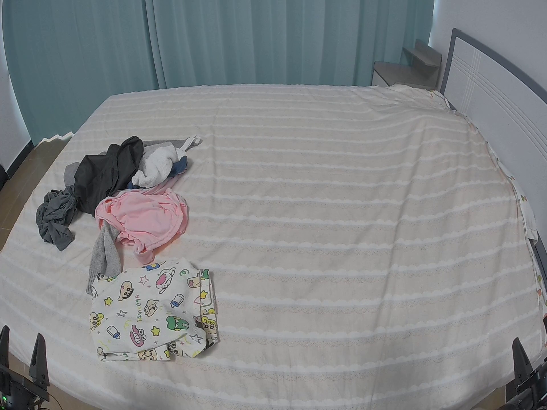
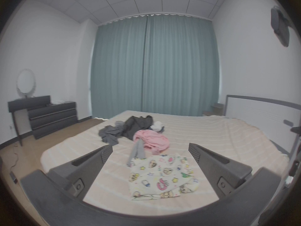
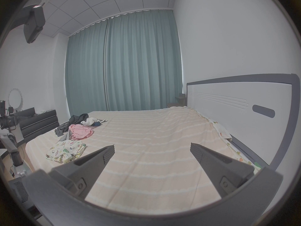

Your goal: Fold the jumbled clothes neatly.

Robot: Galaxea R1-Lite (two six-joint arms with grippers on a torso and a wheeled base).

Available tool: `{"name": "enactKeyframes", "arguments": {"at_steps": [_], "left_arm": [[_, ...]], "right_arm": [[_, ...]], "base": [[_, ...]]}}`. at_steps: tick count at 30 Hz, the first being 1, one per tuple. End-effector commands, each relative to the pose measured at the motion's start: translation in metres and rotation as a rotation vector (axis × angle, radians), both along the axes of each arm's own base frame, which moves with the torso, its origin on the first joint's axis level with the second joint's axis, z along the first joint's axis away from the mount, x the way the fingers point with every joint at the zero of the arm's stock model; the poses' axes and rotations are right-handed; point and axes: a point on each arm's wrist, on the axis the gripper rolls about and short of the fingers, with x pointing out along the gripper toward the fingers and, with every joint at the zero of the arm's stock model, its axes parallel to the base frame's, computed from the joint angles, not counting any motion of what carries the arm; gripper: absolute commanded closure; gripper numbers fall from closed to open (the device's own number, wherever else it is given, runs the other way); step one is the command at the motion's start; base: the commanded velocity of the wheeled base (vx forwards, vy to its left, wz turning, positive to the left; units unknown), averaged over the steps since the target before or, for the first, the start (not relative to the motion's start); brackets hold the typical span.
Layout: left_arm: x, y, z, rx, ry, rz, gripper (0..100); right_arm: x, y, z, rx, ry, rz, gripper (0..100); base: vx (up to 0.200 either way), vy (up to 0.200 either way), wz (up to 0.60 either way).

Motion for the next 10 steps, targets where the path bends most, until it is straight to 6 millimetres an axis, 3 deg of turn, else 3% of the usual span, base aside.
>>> {"name": "enactKeyframes", "arguments": {"at_steps": [1, 10], "left_arm": [[-0.0019, -0.0006, -0.0131, -0.047, 0.05, -0.067, 0], [-0.0026, -0.0007, -0.013, -0.04, 0.026, -0.068, 0]], "right_arm": [[0.0003, 0.0007, -0.0052, 0.009, 0.005, 0.031, 0], [0.0003, 0.0007, -0.0052, 0.004, 0.005, 0.031, 0]], "base": [[0.0, 0.0, 0.0], [0.0, 0.0, 0.0]]}}
